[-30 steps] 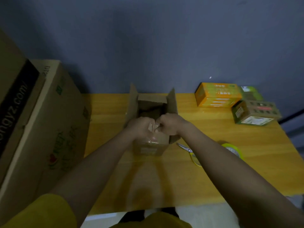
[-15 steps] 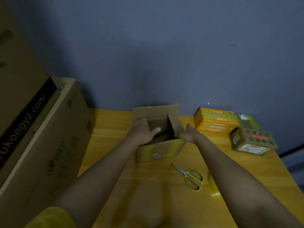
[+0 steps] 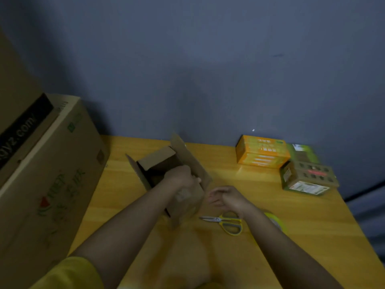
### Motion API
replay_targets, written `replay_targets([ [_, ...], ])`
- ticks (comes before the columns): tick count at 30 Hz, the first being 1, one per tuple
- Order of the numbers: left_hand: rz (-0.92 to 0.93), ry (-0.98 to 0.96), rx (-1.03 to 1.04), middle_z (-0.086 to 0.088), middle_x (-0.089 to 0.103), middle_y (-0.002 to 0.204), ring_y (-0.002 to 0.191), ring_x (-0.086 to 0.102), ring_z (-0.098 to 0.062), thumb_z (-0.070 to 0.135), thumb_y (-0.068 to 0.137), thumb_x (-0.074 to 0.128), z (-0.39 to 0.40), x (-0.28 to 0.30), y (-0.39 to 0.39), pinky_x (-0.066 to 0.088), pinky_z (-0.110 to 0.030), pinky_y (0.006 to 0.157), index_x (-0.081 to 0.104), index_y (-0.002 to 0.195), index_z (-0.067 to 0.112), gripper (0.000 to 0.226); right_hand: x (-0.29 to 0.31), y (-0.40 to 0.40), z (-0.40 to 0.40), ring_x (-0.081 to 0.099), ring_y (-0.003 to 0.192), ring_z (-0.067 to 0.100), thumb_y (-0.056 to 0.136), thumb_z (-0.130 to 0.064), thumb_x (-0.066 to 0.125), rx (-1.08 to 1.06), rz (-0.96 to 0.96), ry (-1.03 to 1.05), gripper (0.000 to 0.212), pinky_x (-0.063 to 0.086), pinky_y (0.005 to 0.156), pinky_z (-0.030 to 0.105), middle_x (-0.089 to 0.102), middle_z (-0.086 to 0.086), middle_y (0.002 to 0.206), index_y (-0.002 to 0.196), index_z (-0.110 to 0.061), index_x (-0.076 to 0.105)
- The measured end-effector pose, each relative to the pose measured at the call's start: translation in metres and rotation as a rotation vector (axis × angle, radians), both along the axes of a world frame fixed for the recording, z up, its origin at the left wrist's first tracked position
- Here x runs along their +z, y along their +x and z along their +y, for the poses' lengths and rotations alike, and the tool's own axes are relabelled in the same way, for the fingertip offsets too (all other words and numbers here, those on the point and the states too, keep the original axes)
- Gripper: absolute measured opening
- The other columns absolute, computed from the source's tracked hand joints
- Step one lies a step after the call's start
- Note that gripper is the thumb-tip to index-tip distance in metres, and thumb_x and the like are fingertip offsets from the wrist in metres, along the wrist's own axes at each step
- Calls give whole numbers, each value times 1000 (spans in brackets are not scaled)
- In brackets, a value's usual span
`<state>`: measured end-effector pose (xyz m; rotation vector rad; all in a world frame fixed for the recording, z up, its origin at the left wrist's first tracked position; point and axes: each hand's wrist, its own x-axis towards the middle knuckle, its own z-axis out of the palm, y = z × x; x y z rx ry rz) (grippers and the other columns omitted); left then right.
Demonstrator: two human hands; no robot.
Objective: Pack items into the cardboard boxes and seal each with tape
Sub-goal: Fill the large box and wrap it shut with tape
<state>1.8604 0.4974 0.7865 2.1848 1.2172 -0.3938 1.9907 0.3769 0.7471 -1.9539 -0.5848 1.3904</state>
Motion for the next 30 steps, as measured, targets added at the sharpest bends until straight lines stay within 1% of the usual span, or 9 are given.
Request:
replay_targets([
  [3, 112, 61, -53, -3, 52, 82, 71, 52, -20, 17, 99, 48, -19, -7, 3, 44, -34, 65, 55, 103, 16, 8, -24, 17, -23, 63, 60, 20, 96, 6, 42, -161, -36, -8, 30, 47, 58, 28, 68, 12, 70, 79, -6, 63],
  [6, 19, 147, -81, -9, 57, 103, 82, 53, -26, 13, 100, 43, -32, -10, 3, 43, -38, 69, 50, 113, 14, 15, -42, 31, -46, 62, 53, 20, 91, 10, 47, -215, -51, -17, 26, 47, 54, 24, 65, 10, 62, 78, -3, 64],
  [10, 53, 401, -159, -11, 53, 124, 115, 50, -32, 14, 95, 51, -49, -13, 7, 41, -40, 85, 39, 130, 13, 37, -62, 46, -79, 57, 59, 18, 91, 6, 54, -246, -149, -11, 22, 44, 44, 17, 61, 9, 67, 75, -3, 66],
  [14, 159, 487, -81, -15, 34, 143, 131, 35, -34, 16, 89, 63, -62, -26, 8, 35, -42, 104, 10, 151, 12, 82, -83, 62, -112, 65, 89, 31, 91, -7, 58, -164, -441, -47, 15, 45, 66, 27, 71, 15, 92, 96, -3, 72],
  [18, 39, 888, -38, -11, 59, 121, 106, 58, -28, 28, 79, 60, -85, -45, 9, 46, -42, 98, 48, 139, 10, 64, -102, 75, -144, 62, 78, 36, 83, -15, 46, -150, -755, 47, 27, 46, 69, 38, 64, 20, 80, 75, -6, 70],
  [19, -12, 931, -42, -12, 59, 120, 107, 55, -30, 25, 77, 55, -92, -50, 11, 43, -45, 101, 49, 137, 8, 63, -109, 79, -154, 61, 84, 38, 79, -15, 48, -148, -782, 29, 23, 48, 73, 42, 65, 18, 90, 83, -9, 69],
  [22, -140, 968, -115, -17, 54, 126, 113, 42, -34, 22, 71, 52, -115, -60, 24, 35, -51, 105, 44, 138, 6, 69, -122, 85, -176, 49, 120, 39, 78, -16, 64, -2, -774, -205, 54, 43, 93, 46, 51, 14, 132, 130, -13, 52],
  [26, -225, 810, -298, -15, 53, 128, 108, 48, -33, 24, 72, 61, -144, -70, 43, 42, -43, 91, 45, 134, 13, 65, -136, 88, -188, 31, 138, 27, 92, -36, 54, 502, -1044, -363, 58, 25, 108, 42, 44, 3, 141, 143, -20, 34],
  [30, -171, 468, -343, -8, 33, 144, 130, 33, -30, 24, 94, 51, -157, -73, 55, 32, -42, 100, 33, 144, 16, 54, -133, 93, -177, 39, 134, 25, 97, -24, 43, 578, -1170, -347, 50, 19, 114, 39, 50, 3, 140, 146, -20, 31],
])
